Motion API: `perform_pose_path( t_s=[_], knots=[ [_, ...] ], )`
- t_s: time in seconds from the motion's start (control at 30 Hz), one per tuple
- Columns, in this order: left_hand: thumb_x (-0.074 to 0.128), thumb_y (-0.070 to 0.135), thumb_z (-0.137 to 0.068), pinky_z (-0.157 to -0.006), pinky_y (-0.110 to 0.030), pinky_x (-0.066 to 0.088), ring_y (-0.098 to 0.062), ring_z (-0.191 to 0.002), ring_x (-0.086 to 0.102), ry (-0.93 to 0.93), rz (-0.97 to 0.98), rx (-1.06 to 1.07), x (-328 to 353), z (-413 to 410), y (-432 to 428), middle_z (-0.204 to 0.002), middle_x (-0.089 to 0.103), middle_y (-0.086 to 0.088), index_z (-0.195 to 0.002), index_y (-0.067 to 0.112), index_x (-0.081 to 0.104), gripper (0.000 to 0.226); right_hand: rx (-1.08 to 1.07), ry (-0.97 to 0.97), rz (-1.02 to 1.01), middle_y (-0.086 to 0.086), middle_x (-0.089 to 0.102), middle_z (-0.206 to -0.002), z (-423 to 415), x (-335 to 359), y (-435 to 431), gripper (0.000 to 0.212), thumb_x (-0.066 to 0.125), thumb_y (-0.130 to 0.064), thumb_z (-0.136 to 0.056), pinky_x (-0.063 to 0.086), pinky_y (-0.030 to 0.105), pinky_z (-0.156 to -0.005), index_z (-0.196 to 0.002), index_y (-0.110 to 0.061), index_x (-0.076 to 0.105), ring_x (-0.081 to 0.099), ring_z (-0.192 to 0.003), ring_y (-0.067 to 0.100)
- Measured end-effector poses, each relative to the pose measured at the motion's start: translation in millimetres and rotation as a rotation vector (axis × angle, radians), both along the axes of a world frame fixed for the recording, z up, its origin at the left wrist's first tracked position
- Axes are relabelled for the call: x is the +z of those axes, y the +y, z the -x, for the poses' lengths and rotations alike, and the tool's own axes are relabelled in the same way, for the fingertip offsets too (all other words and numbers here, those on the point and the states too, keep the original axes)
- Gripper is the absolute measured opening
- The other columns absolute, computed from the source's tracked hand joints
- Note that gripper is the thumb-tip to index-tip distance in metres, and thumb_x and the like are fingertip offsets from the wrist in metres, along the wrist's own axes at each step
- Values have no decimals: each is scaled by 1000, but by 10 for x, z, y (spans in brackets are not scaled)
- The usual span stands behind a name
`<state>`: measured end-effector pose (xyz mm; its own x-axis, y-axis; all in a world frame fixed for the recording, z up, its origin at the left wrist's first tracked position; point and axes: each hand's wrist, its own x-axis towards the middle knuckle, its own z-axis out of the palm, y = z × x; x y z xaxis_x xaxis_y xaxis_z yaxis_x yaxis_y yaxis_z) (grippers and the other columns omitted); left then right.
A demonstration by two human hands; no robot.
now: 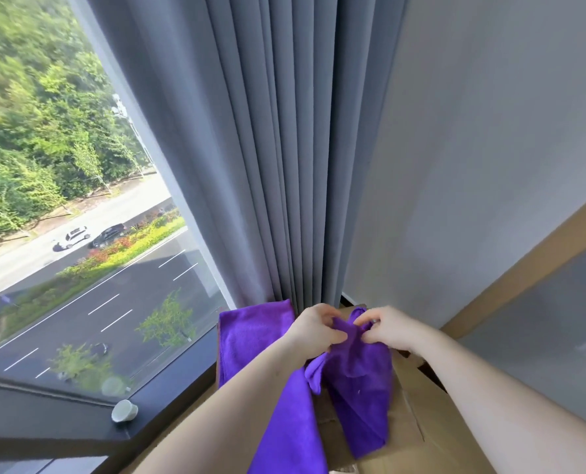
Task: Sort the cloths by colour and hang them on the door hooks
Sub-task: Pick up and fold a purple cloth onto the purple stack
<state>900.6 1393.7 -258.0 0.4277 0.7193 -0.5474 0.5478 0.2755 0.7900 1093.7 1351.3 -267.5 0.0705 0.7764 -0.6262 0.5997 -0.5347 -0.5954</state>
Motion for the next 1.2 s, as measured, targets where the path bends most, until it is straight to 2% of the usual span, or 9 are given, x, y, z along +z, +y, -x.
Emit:
perform_pose_path(
  t_s=[0.07, 0.17, 0.33, 0.43, 0.53, 0.67, 0.83, 1.07, 1.2],
  knots=[
    [65, 10, -91, -85, -43, 61, -26, -81, 68, 73, -119, -24, 137, 29, -26, -106, 72, -5, -123, 8, 59, 33, -41, 22, 5, 2, 75, -94, 48, 168, -60, 21, 69, -9, -86, 57, 27, -76, -101, -20, 79, 71, -86, 18],
    [56, 17, -93, -88, -44, 57, -30, -96, 69, 188, -306, -110, 337, 91, -87, -108, 73, -4, -118, 13, 55, 25, -115, 38, -69, 3, 76, -90, 138, 425, -173, 20, 67, -7, -89, 55, 21, -68, -92, -23, 78, 70, -80, 15],
    [39, 4, -96, -68, -41, 42, -38, -100, 57, 493, -691, -342, 813, 242, -255, -111, 63, -17, -124, 10, 49, 31, -170, 59, -203, 6, 77, -100, 295, 782, -369, 17, 68, -13, -96, 56, 25, -77, -109, -17, 78, 72, -91, 18],
    [39, -2, -91, -65, -40, 37, -40, -100, 60, 600, -876, -460, 1066, 308, -384, -105, 64, -17, -120, 7, 48, 31, -189, 33, -271, 6, 77, -99, 403, 940, -448, 19, 69, -12, -95, 57, 37, -92, -112, -13, 78, 72, -95, 22],
    [42, 1, -94, -65, -39, 37, -39, -100, 62, 652, -999, -507, 1260, 366, -443, -105, 66, -15, -118, 7, 48, 26, -196, 4, -328, 2, 77, -97, 500, 1113, -515, 18, 68, -12, -97, 57, 35, -91, -112, -15, 78, 73, -94, 20],
    [42, 1, -94, -64, -38, 37, -37, -99, 62, 733, -1132, -534, 1524, 386, -478, -108, 67, -13, -121, 7, 47, 27, -207, 12, -398, -8, 77, -82, 587, 1331, -592, 18, 67, -11, -97, 54, 20, -68, -109, -15, 79, 71, -73, 7],
    [47, 0, -92, -59, -36, 34, -33, -82, 54, 778, -1264, -505, 1852, 349, -458, -102, 67, -11, -122, 7, 47, 31, -178, -5, -459, 2, 74, -83, 594, 1548, -607, 15, 70, -5, -92, 50, 13, -61, -100, -13, 79, 62, -69, 10],
    [45, -4, -92, -63, -37, 38, -36, -98, 65, 852, -1344, -531, 2255, 226, -540, -106, 67, -11, -118, 5, 50, 28, -191, -8, -472, 4, 66, -71, 513, 1769, -630, 13, 80, -9, -84, 51, 29, -70, -86, -11, 67, 59, -63, 15],
    [46, -5, -94, -68, -36, 41, -33, -107, 65, 966, -1345, -600, 2432, 139, -602, -117, 66, -9, -125, 4, 52, 33, -173, -38, -518, 2, 67, -72, 468, 1904, -639, 19, 83, -13, -83, 52, 29, -72, -77, -12, 65, 60, -67, 13]
  ],
)
